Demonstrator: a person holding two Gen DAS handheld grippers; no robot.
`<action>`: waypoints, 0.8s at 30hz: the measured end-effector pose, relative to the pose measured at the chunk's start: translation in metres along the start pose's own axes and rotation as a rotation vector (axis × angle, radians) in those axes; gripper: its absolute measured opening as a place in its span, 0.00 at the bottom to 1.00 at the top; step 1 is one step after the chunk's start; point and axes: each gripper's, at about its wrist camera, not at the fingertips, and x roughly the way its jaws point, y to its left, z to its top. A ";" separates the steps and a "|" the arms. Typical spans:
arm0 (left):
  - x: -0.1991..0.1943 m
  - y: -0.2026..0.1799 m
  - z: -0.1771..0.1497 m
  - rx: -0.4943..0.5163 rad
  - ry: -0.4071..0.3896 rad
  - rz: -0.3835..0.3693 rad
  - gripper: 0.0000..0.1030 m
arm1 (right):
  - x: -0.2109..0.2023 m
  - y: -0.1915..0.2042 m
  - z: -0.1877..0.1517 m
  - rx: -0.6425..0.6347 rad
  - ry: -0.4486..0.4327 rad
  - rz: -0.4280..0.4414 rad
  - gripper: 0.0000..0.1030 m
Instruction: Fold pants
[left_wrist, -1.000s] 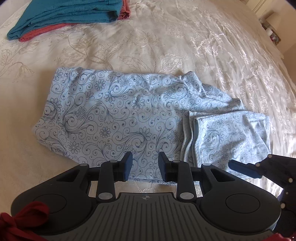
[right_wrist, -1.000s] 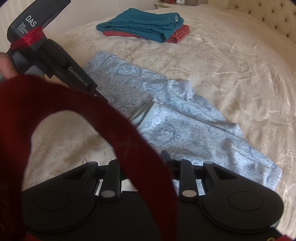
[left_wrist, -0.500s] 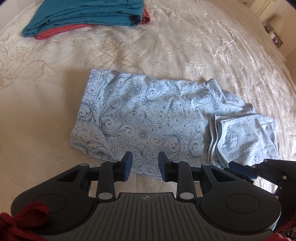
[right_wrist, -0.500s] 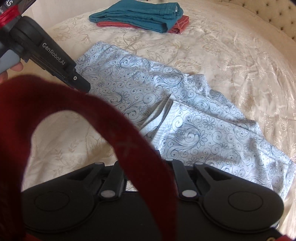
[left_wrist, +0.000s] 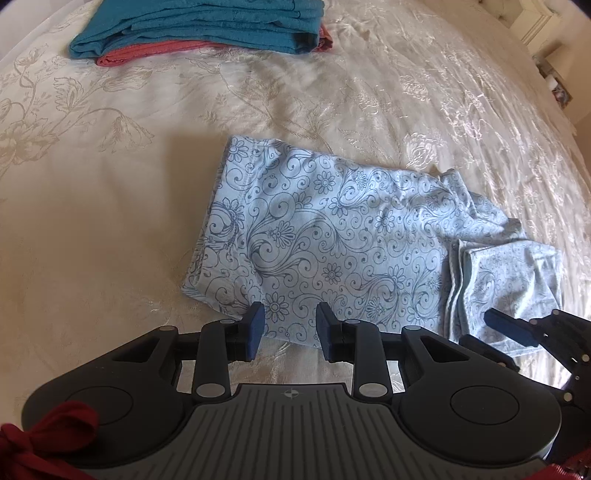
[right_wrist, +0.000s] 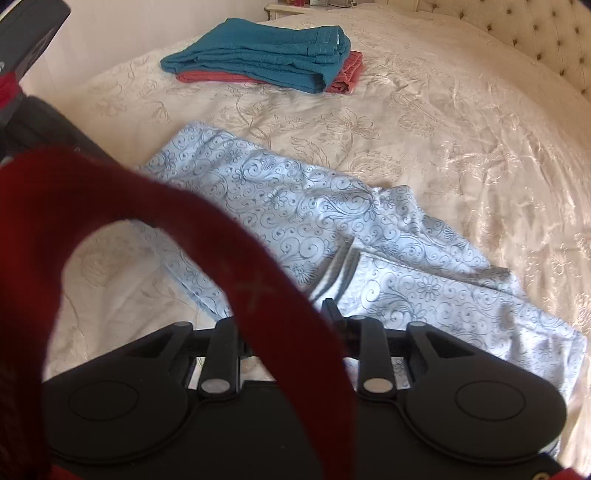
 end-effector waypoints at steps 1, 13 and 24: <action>0.001 0.001 -0.001 0.002 0.003 0.001 0.29 | 0.001 0.000 -0.004 -0.019 0.016 -0.004 0.42; 0.000 0.002 0.002 0.007 -0.006 -0.018 0.29 | 0.009 -0.009 -0.012 0.030 0.067 0.020 0.12; -0.018 0.019 0.002 -0.015 -0.062 -0.007 0.29 | 0.022 -0.013 0.013 0.230 0.057 0.089 0.13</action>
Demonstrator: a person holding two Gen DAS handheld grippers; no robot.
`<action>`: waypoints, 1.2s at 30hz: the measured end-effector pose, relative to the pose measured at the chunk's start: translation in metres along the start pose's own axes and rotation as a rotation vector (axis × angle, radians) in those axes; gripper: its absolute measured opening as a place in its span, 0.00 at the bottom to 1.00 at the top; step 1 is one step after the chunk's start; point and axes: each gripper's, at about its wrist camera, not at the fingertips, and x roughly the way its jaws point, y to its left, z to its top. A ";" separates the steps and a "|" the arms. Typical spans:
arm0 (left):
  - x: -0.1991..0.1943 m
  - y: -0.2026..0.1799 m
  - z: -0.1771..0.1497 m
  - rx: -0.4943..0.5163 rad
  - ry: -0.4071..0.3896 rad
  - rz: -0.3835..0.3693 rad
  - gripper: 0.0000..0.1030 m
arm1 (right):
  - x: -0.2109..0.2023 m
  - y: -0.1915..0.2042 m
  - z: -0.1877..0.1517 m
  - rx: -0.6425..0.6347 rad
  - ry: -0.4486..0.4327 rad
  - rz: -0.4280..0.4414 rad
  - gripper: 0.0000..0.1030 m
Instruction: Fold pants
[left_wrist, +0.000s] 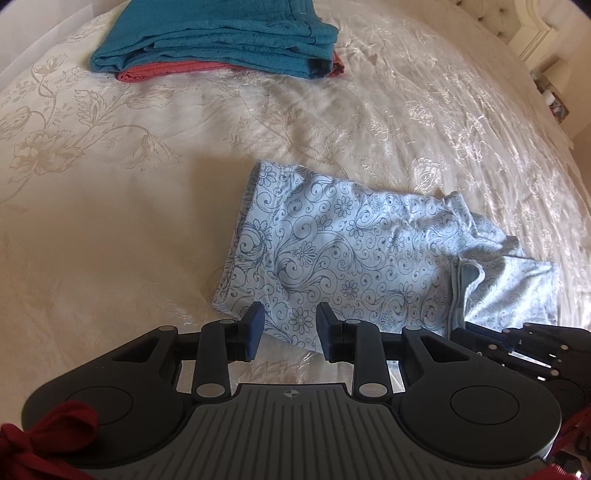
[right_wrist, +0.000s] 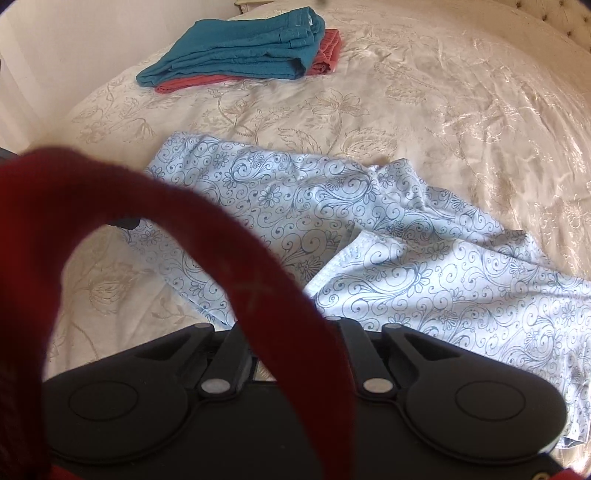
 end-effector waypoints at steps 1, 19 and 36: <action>0.000 0.001 0.000 -0.002 -0.001 -0.001 0.29 | 0.004 0.000 0.000 0.001 0.016 -0.006 0.22; 0.029 0.026 0.023 -0.025 -0.018 -0.032 0.46 | -0.043 -0.006 0.000 -0.024 -0.029 0.034 0.23; 0.065 0.022 0.039 -0.011 -0.051 -0.084 0.44 | -0.053 -0.012 -0.002 -0.039 -0.016 0.015 0.23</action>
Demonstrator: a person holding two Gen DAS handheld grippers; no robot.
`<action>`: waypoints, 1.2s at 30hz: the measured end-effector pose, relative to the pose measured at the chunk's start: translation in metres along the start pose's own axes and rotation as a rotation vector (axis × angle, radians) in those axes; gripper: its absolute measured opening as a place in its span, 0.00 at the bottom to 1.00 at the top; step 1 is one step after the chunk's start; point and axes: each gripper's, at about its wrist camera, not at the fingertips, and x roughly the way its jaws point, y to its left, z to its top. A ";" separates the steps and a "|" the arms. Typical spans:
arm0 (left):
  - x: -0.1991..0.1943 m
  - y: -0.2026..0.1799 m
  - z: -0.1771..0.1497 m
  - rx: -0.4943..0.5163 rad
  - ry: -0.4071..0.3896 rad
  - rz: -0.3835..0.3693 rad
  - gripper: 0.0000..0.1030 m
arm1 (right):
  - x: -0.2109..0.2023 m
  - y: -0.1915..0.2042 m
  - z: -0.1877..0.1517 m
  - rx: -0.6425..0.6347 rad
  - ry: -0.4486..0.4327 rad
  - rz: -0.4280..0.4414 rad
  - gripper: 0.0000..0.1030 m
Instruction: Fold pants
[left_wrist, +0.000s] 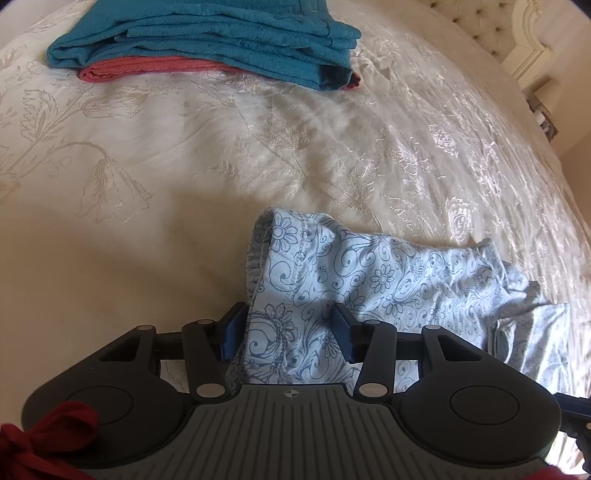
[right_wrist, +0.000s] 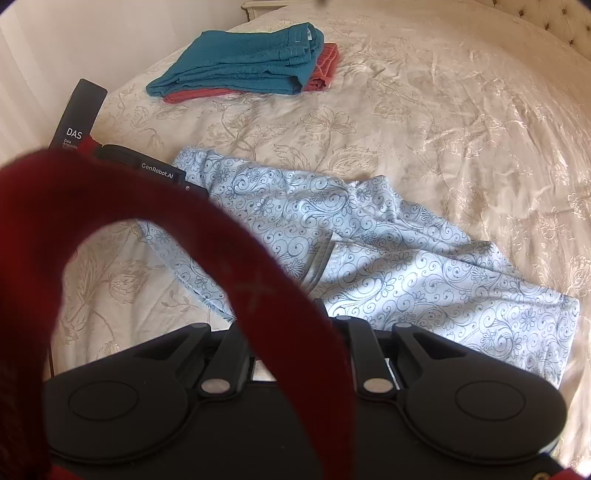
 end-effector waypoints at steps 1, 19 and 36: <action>-0.001 -0.001 0.000 -0.003 0.002 0.007 0.33 | -0.001 -0.001 -0.002 -0.002 -0.001 0.001 0.23; -0.102 -0.209 0.007 0.112 -0.174 -0.064 0.21 | -0.049 -0.098 -0.064 0.167 -0.057 0.015 0.23; -0.009 -0.347 -0.057 0.332 0.030 -0.193 0.23 | -0.081 -0.183 -0.099 0.317 -0.086 -0.087 0.24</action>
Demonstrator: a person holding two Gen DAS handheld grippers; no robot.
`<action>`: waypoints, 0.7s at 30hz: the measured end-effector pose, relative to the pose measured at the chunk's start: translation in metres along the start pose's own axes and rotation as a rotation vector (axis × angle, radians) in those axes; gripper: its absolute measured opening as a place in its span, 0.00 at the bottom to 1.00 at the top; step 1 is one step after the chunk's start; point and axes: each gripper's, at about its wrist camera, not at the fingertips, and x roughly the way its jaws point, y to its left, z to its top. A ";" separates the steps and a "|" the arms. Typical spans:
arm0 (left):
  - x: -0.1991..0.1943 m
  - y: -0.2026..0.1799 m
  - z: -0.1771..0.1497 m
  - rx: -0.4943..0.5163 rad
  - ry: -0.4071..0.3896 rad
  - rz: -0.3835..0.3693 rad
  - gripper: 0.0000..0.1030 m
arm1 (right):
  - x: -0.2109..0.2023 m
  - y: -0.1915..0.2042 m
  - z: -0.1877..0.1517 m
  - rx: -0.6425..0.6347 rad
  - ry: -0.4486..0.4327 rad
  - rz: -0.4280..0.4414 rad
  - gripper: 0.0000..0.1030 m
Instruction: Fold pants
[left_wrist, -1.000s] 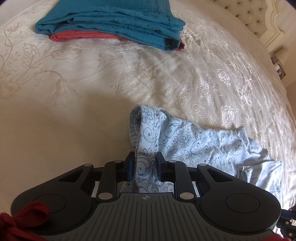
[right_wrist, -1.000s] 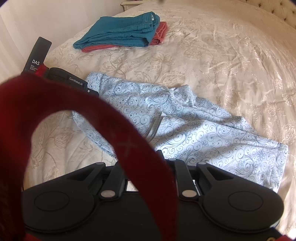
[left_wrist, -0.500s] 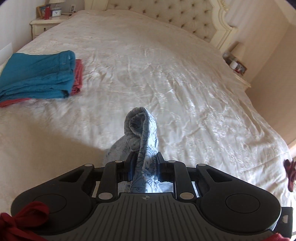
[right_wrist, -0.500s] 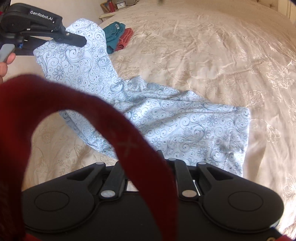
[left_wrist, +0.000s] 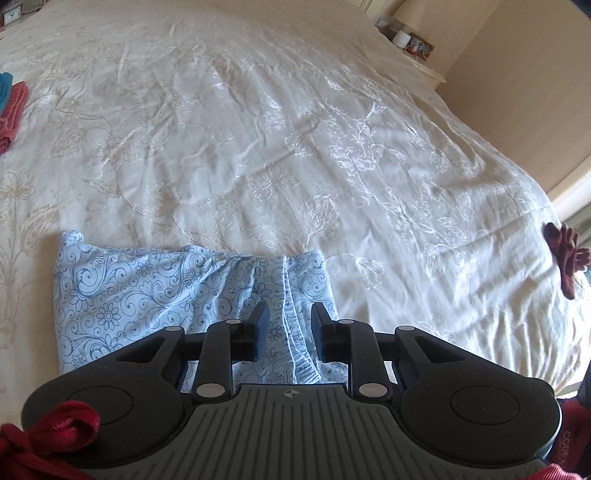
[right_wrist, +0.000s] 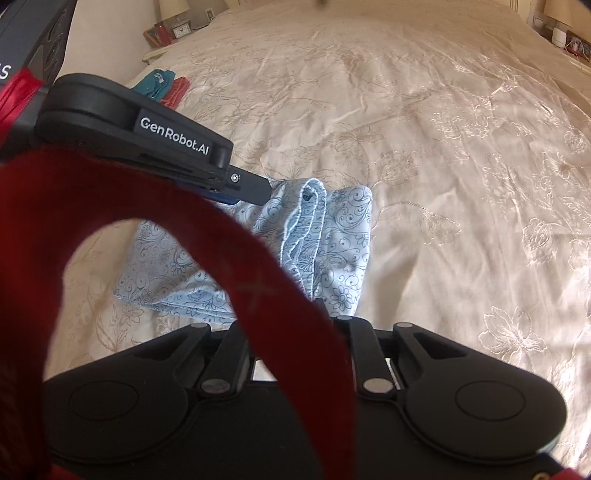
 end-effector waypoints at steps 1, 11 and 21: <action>-0.004 0.003 0.001 0.000 -0.007 0.004 0.23 | 0.000 -0.001 0.003 0.016 -0.009 0.005 0.24; -0.039 0.104 -0.015 -0.126 0.010 0.245 0.23 | 0.052 0.010 0.039 0.045 0.022 0.055 0.60; -0.065 0.173 -0.057 -0.275 0.045 0.332 0.23 | 0.095 -0.004 0.036 0.152 0.134 0.031 0.60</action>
